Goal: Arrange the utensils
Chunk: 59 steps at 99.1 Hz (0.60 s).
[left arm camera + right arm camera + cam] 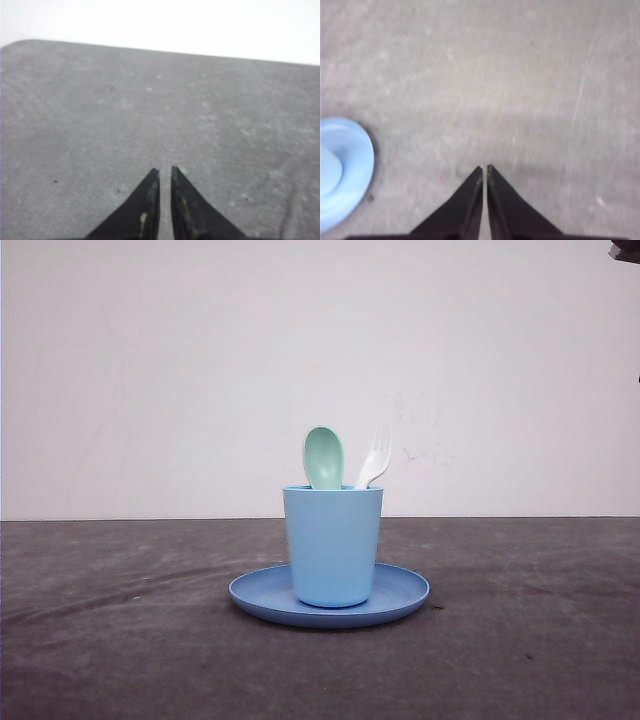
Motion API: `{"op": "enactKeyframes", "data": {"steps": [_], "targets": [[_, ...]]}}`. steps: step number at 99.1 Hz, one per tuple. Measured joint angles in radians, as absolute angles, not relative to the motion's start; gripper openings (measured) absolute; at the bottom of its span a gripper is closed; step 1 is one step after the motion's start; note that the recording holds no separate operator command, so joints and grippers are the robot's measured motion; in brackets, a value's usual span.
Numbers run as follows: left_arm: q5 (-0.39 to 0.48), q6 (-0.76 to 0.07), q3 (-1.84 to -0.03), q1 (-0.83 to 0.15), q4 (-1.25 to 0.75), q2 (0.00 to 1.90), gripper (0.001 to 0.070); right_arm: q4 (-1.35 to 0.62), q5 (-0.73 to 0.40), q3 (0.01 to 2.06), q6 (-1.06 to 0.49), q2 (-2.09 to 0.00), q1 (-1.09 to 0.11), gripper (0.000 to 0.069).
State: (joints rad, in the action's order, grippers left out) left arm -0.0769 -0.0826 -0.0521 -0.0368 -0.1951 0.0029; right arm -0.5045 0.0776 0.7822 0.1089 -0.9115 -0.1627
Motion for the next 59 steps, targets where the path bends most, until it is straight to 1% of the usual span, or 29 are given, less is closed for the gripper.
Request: {"op": "enactKeyframes", "data": {"steps": [6,18,59], "targets": [[-0.072,-0.084,-0.039,-0.031,-0.2,0.007,0.0014,-0.489,0.078,0.783,0.109,-0.911,-0.163,0.0014],[-0.02,-0.08,-0.032,-0.028,-0.185,0.003,0.0014,-0.459,0.078,0.783,0.109,-0.912,-0.163,0.0014],[-0.02,-0.071,-0.032,-0.028,-0.185,0.005,0.0014,-0.339,0.077,0.783,0.109,-0.912,-0.163,0.0014]]}}
